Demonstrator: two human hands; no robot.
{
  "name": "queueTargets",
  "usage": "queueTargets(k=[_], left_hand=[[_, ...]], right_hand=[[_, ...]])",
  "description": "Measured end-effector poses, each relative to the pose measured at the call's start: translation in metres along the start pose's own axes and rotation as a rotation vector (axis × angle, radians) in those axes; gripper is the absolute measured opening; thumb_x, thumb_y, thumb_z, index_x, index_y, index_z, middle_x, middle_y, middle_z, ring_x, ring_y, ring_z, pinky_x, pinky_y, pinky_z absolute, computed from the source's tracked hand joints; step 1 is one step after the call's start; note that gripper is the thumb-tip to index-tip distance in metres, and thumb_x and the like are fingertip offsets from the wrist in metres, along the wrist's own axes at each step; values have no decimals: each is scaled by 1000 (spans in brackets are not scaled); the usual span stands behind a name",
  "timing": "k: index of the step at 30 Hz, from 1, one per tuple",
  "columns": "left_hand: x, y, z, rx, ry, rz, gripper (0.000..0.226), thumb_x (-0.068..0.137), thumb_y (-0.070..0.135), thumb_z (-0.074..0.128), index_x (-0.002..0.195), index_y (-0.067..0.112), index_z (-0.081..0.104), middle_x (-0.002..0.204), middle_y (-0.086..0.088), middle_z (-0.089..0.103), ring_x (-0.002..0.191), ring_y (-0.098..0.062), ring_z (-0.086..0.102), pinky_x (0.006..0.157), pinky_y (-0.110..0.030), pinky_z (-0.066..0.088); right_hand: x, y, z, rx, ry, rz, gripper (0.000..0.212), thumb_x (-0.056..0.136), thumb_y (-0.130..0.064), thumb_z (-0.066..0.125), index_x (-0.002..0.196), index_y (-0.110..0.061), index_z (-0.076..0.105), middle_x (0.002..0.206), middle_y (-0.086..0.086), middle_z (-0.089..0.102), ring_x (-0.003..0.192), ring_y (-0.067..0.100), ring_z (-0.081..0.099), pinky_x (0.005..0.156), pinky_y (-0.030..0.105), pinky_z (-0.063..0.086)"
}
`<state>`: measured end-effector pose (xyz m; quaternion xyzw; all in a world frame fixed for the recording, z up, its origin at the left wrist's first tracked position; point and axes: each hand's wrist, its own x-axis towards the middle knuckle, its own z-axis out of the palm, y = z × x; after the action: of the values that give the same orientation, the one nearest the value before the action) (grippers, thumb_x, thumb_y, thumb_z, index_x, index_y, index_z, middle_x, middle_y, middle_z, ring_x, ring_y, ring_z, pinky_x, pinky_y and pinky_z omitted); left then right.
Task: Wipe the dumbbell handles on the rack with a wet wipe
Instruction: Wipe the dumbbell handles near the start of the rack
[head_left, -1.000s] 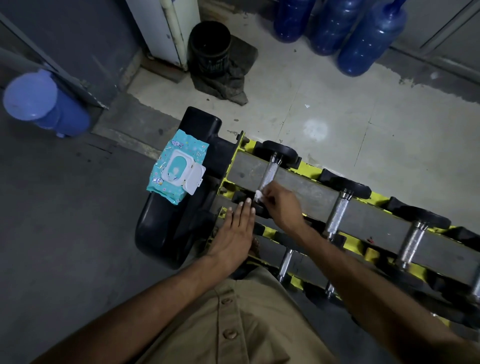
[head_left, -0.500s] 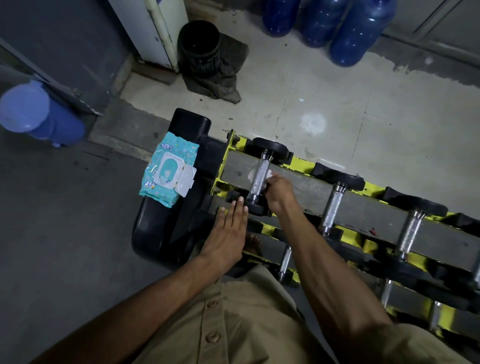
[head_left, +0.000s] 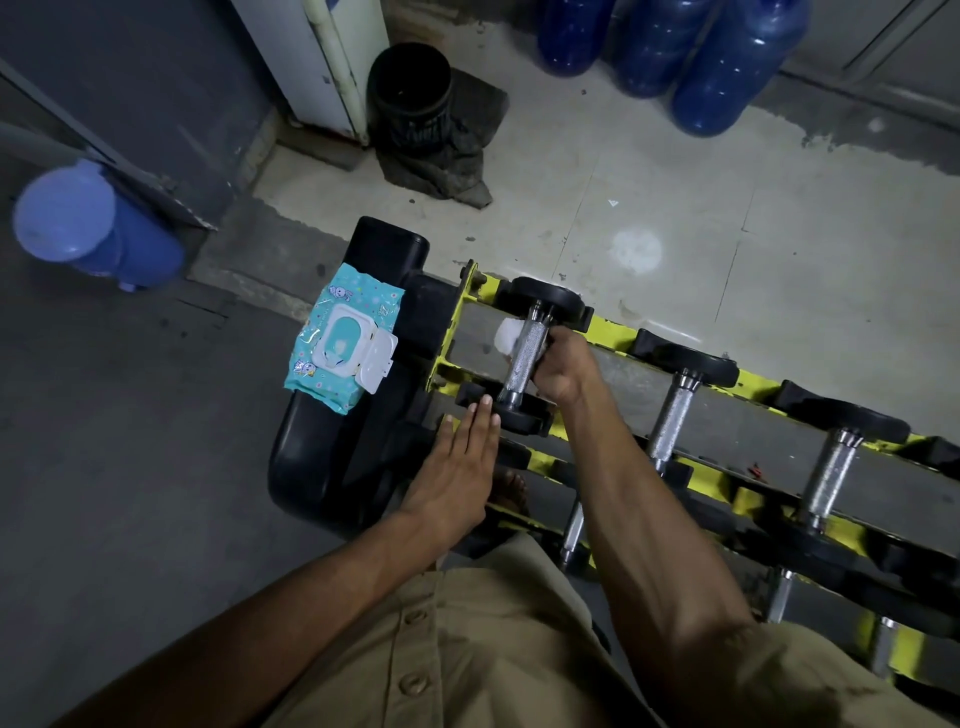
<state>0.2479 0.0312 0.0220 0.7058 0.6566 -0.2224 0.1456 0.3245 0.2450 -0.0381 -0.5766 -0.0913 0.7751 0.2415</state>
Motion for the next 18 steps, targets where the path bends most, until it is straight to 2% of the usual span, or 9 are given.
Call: queueTargets(k=[4, 8, 10, 12, 14, 15, 16, 18], left_hand=[[-1, -3, -4, 14, -26, 10, 98, 102, 35, 50, 158, -10, -17, 164, -35, -25, 159, -44, -9, 129, -58, 7], [-1, -2, -5, 12, -34, 10, 98, 103, 36, 50, 158, -10, -17, 163, -36, -26, 159, -45, -10, 129, -58, 7], [-1, -1, -4, 6, -24, 11, 95, 104, 35, 47, 157, -11, -17, 163, -37, -26, 159, -46, -10, 129, -58, 8], [0, -3, -3, 7, -14, 16, 94, 104, 35, 47, 157, -12, -16, 163, -38, -24, 159, -46, -9, 129, -59, 9], [1, -3, -1, 3, -2, 21, 97, 103, 37, 49, 157, -13, -15, 163, -38, -23, 159, -47, -7, 128, -59, 11], [0, -3, 0, -3, 8, 20, 99, 103, 38, 50, 157, -13, -15, 163, -39, -23, 159, -47, -6, 128, -59, 12], [1, -2, 3, -9, 16, 17, 101, 102, 39, 51, 156, -13, -16, 162, -39, -24, 159, -47, -6, 128, -59, 13], [1, -1, 5, -22, 21, 8, 101, 103, 38, 50, 152, -14, -21, 162, -40, -25, 158, -48, -6, 128, -60, 12]], right_hand=[[-6, 14, 5, 143, 59, -49, 25, 104, -21, 43, 99, -9, 64, 86, 12, 67, 75, 24, 62, 72, 35, 53], [-3, 2, 13, 196, 67, -60, 27, 103, -14, 39, 87, -10, 60, 63, 5, 64, 59, 20, 60, 66, 32, 51], [-3, 4, 18, 193, 150, -123, 21, 98, -7, 47, 88, -9, 65, 73, 9, 67, 68, 24, 62, 71, 36, 54], [-12, 15, 22, 126, 289, -305, 19, 93, -1, 60, 81, -14, 66, 78, 7, 66, 70, 22, 61, 70, 34, 56], [-26, 26, 22, -168, 475, -637, 16, 90, 0, 67, 82, -15, 67, 83, 0, 66, 74, 14, 60, 68, 27, 51], [-33, 30, 19, -403, 496, -818, 12, 90, -3, 68, 87, -14, 68, 92, -1, 65, 81, 12, 61, 70, 25, 50], [-38, 33, 13, -698, 469, -984, 9, 91, -6, 67, 95, -14, 69, 104, 0, 62, 92, 13, 59, 74, 21, 50], [-42, 34, -5, -1351, 355, -1226, 24, 90, -12, 66, 114, -13, 66, 126, 5, 55, 116, 19, 51, 82, 21, 49]])
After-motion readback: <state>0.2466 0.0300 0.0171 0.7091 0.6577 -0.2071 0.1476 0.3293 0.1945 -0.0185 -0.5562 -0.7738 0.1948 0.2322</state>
